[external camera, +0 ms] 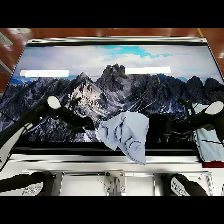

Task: Fold the shirts.

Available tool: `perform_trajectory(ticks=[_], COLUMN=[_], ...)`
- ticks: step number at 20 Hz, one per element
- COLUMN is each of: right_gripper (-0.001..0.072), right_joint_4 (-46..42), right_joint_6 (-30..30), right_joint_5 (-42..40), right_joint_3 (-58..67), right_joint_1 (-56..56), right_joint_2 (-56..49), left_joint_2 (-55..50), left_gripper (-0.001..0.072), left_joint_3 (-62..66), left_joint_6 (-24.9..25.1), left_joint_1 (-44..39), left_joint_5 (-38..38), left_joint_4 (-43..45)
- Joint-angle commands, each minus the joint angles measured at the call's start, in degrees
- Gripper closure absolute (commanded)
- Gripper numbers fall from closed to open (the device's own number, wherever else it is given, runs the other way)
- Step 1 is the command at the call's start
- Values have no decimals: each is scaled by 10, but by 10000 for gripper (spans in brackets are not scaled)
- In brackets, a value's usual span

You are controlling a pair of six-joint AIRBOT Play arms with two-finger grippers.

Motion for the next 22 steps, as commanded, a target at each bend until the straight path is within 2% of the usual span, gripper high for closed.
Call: perform_trajectory(ticks=[1,6,7,8,9,10,11,13,15,20,21,22], right_gripper=[14,14,14,14,13,14,13,13,14,15,42,180], right_joint_4=[21,34,37,36,37,37,37,37,40,130,138,134], right_joint_6=[-6,-6,-6,-5,-3,-2,-1,10,28,31,31,34], right_joint_5=[-8,-22,-24,-26,-31,-39,-54,-87,-120,-181,-190,-194], right_joint_3=[-52,-80,-90,-101,-114,-125,-136,-148,-157,-162,-162,-162], right_joint_1=[1,1,5,18,39,64,94,145,184,263,277,287], right_joint_2=[-18,-18,-18,-18,-18,-18,-18,-18,-19,-86,-104,-116], left_joint_2=[-36,-102,-109,-112,-112,-112,-112,-109,-101,-83,-79,-75], left_gripper=[-12,-12,65,98,280,496,635,671,671,671,671,670], left_joint_3=[-55,-50,-48,-46,-43,-38,-34,-24,-21,-21,-21,-21], left_joint_6=[28,86,108,109,109,110,115,133,137,137,137,137], left_joint_1=[-49,-85,-85,-85,-85,-85,-85,-85,-85,-84,-84,-84], left_joint_5=[102,159,170,181,191,194,192,178,172,171,171,171], left_joint_4=[-69,-176,-202,-214,-220,-220,-220,-219,-219,-213,-213,-211])
